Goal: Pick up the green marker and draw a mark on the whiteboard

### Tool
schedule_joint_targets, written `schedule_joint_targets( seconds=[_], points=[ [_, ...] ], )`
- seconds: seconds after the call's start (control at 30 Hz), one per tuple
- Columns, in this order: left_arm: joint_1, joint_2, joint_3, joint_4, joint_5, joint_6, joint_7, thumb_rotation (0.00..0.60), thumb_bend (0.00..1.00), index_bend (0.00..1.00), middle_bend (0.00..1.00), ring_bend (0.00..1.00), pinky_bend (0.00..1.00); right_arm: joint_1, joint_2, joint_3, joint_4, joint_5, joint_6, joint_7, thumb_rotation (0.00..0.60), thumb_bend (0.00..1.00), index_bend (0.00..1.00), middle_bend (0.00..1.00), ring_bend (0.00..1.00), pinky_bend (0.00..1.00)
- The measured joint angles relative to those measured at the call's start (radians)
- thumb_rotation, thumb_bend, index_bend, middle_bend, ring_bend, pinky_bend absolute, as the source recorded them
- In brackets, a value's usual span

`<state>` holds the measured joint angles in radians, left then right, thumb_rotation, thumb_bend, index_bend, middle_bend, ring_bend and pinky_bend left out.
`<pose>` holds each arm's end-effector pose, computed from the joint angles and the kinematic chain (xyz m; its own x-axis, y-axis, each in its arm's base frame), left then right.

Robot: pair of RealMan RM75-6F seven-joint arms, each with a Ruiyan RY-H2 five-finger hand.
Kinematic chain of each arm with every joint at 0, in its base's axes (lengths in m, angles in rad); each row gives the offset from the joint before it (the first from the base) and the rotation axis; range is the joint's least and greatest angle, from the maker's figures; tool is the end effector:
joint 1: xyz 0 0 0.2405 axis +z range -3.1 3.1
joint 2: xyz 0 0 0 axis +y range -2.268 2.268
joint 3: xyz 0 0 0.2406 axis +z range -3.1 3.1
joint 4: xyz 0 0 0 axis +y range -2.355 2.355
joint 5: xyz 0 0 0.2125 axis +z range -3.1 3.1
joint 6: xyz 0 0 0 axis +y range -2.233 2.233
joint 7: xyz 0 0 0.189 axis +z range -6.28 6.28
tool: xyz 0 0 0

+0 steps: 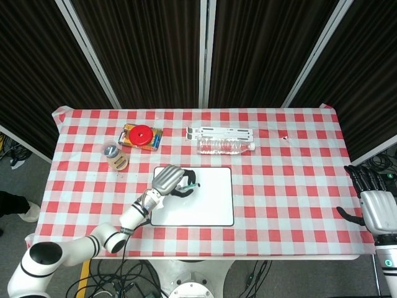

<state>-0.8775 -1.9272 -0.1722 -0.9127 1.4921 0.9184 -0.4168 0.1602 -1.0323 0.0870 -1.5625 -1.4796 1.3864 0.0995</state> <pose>-0.0734 0.3866 -0.1249 0.1314 0.4185 0.8987 0.8710 -0.4816 0.0970 -0.3036 -0.2575 0.1762 0.4242 -0.0195 0.9053 -0.9050 -0.0444 0.4231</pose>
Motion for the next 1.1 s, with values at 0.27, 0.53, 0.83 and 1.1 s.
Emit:
schedule_joint_targets(
  seconds=[0.27,0.53,0.83,1.1],
  points=[
    [-0.024,-0.027,0.000,0.034,-0.024,-0.047,-0.050,0.600,0.43,0.57,0.56,0.84,0.85,-0.001,-0.005,-0.005,0.012,0.003,-0.006,0.012,0.600,0.09,0.00,0.09,0.00,0.00],
    [0.018,0.066,0.029,-0.147,-0.060,-0.083,-0.061,0.600,0.43,0.57,0.57,0.83,0.85,0.005,-0.013,-0.011,0.023,-0.015,-0.009,0.023,0.600,0.09,0.00,0.09,0.00,0.00],
    [0.083,0.219,0.063,-0.402,-0.097,-0.088,-0.033,0.600,0.43,0.56,0.56,0.82,0.85,-0.004,-0.016,-0.015,0.033,-0.030,0.015,0.041,0.600,0.09,0.00,0.09,0.00,0.00],
    [0.065,0.175,0.023,-0.367,-0.118,-0.072,0.041,0.600,0.43,0.56,0.56,0.82,0.85,-0.010,-0.011,-0.017,0.027,-0.022,0.017,0.035,0.600,0.09,0.00,0.09,0.00,0.00]
  ],
)
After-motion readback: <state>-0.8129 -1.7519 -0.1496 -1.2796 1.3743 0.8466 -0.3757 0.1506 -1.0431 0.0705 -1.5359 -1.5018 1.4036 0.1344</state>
